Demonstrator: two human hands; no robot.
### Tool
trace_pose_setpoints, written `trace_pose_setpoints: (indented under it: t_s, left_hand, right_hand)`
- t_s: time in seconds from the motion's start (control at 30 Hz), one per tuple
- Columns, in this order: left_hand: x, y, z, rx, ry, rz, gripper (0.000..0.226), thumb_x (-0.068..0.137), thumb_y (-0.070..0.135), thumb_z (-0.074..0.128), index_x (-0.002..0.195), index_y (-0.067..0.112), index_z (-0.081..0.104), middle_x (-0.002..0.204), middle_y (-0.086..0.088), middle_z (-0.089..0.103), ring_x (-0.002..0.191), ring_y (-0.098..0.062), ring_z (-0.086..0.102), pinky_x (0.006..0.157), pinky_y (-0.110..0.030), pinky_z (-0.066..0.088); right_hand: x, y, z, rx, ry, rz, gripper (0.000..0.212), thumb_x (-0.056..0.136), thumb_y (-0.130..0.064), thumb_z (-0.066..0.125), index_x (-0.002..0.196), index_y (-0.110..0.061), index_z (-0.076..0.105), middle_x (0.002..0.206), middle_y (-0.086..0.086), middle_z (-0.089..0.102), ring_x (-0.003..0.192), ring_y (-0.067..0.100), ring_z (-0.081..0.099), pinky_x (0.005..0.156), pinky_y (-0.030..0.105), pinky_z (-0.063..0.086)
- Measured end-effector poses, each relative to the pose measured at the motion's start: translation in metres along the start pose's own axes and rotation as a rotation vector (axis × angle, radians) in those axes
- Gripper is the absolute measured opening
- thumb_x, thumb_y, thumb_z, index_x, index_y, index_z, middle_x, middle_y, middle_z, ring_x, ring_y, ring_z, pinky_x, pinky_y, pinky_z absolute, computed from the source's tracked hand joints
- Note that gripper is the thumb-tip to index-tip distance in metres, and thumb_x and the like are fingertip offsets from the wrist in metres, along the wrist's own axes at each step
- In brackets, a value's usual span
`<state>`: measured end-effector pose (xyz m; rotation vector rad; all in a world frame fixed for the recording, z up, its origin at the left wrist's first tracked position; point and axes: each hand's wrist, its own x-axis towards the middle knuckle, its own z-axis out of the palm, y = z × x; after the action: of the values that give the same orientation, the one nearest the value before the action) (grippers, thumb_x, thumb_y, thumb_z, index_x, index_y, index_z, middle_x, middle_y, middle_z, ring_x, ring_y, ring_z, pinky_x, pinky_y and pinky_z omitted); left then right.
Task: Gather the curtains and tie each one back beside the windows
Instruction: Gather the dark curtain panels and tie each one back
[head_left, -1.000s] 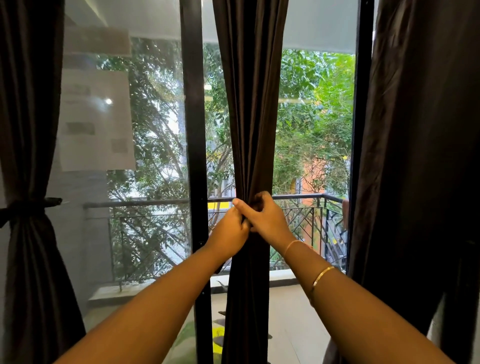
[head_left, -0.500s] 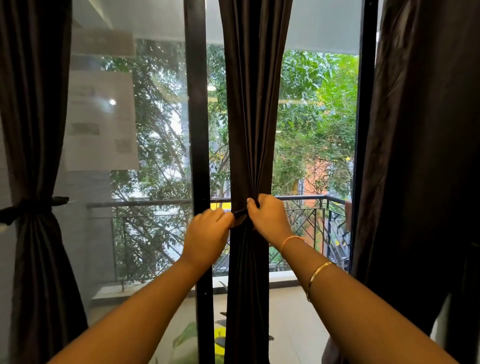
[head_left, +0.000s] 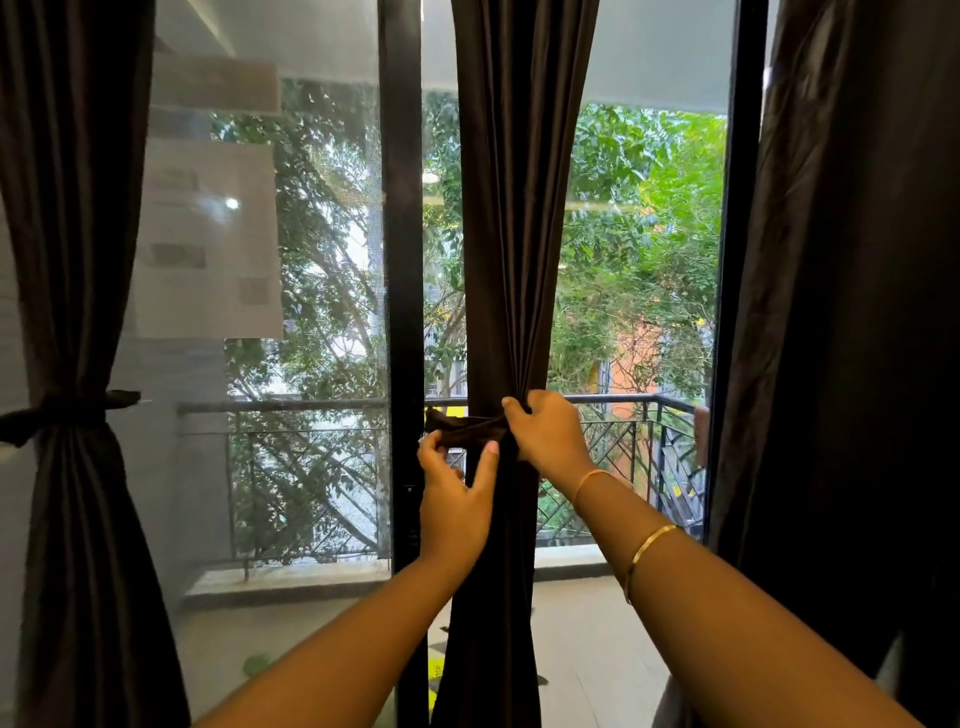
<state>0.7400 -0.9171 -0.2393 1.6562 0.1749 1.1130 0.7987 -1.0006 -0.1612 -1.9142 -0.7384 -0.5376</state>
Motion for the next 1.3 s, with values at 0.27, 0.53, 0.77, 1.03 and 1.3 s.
trace_pose_setpoints:
  t_s: [0.27, 0.53, 0.77, 1.03, 1.3]
  left_hand:
    - [0.010, 0.009, -0.010, 0.434, 0.184, -0.074, 0.021, 0.084, 0.046, 0.060, 0.089, 0.026, 0.064, 0.105, 0.005, 0.036, 0.112, -0.023, 0.038, 0.101, -0.046, 0.033]
    - [-0.004, 0.014, -0.010, 0.253, -0.092, 0.138, 0.021, 0.082, 0.045, 0.063, 0.071, 0.028, 0.055, 0.070, 0.008, 0.053, 0.060, -0.004, 0.053, 0.050, -0.018, 0.041]
    - [-0.011, 0.031, 0.003, 0.455, -0.173, 0.147, 0.025, 0.085, 0.035, 0.061, 0.099, 0.019, 0.047, 0.094, 0.000, 0.055, 0.081, -0.015, 0.056, 0.055, -0.021, 0.039]
    - [-0.022, 0.042, 0.026, 0.521, -0.154, -0.036, 0.047, 0.088, 0.029, 0.060, 0.122, 0.008, 0.036, 0.123, -0.013, 0.034, 0.075, -0.027, 0.051, 0.059, -0.030, 0.036]
    - [0.001, 0.045, 0.030, 0.466, -0.127, -0.161, 0.032, 0.091, 0.026, 0.053, 0.113, 0.005, 0.043, 0.106, -0.015, 0.056, 0.083, -0.035, 0.057, 0.062, -0.038, 0.043]
  right_hand:
    - [0.003, -0.001, -0.004, 0.179, -0.035, 0.097, 0.052, 0.092, -0.019, 0.057, 0.053, -0.015, 0.023, 0.054, 0.005, 0.028, 0.063, 0.032, 0.047, 0.075, 0.062, 0.049]
    - [0.004, -0.001, 0.000, 0.154, -0.011, 0.060, 0.052, 0.091, -0.021, 0.057, 0.052, -0.015, 0.023, 0.050, 0.003, 0.027, 0.051, 0.024, 0.037, 0.060, 0.044, 0.045]
    - [0.004, -0.002, 0.002, 0.110, -0.040, 0.011, 0.051, 0.091, -0.020, 0.056, 0.053, -0.015, 0.023, 0.051, 0.004, 0.026, 0.052, 0.023, 0.035, 0.055, 0.036, 0.037]
    - [-0.004, -0.001, -0.002, 0.005, -0.015, -0.073, 0.053, 0.091, -0.022, 0.056, 0.051, -0.014, 0.023, 0.048, 0.003, 0.025, 0.044, 0.015, 0.026, 0.044, 0.027, 0.018]
    - [-0.004, -0.003, -0.007, 0.076, -0.086, -0.092, 0.053, 0.089, -0.022, 0.059, 0.051, -0.016, 0.024, 0.049, 0.004, 0.025, 0.047, 0.020, 0.027, 0.050, 0.029, 0.023]
